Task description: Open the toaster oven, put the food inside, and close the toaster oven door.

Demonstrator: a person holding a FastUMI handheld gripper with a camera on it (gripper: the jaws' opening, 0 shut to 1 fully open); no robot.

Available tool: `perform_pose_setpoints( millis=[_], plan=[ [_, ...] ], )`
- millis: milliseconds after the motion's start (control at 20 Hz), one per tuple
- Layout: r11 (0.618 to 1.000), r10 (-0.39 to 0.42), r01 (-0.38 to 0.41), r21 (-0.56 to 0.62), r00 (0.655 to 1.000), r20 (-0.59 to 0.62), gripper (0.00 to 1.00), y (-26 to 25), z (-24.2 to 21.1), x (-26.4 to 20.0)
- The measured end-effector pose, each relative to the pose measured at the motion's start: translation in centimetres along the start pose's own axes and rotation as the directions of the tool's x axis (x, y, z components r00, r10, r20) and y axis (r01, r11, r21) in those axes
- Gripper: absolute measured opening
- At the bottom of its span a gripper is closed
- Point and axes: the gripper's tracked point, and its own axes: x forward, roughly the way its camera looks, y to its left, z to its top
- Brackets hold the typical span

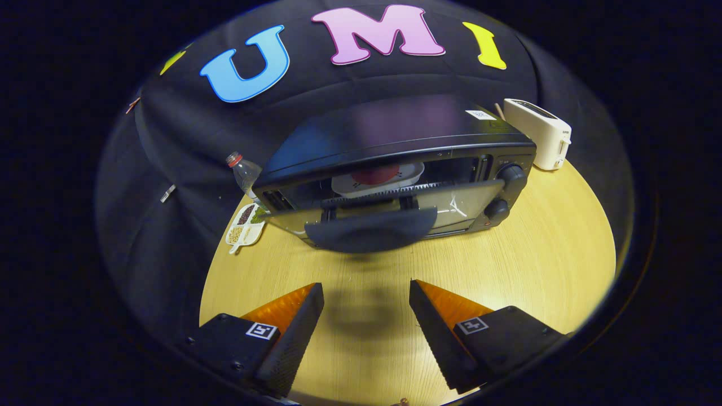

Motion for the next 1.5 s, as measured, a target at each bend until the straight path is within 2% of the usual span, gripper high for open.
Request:
perform_pose_setpoints(
  millis=[450,600,700,850,1000,1100,1250,1350,1500],
  plan=[
    [0.997,0.072,-0.072,-0.036,0.997,0.009,0.99,0.7,0.1,-1.2],
    [0.995,0.089,-0.083,-0.060,0.991,0.100,0.99,-0.3,3.3,-4.5],
    [0.993,0.104,-0.090,-0.073,0.972,0.212,0.99,-1.3,7.2,-7.9],
    [0.991,0.106,-0.064,-0.114,0.907,0.409,0.99,-3.8,13.4,-14.5],
    [0.981,0.104,0.007,-0.193,0.824,0.557,0.98,-6.4,17.8,-20.7],
    [0.969,0.123,0.050,-0.243,0.755,0.645,0.98,-7.1,19.8,-24.7],
    [0.967,0.157,0.051,-0.249,0.648,0.746,0.98,-7.2,21.7,-30.1],
    [0.972,0.164,0.036,-0.234,0.609,0.776,0.98,-7.8,22.4,-32.2],
    [0.976,0.158,0.025,-0.215,0.599,0.785,0.98,-9.2,23.0,-32.9]
  ],
)
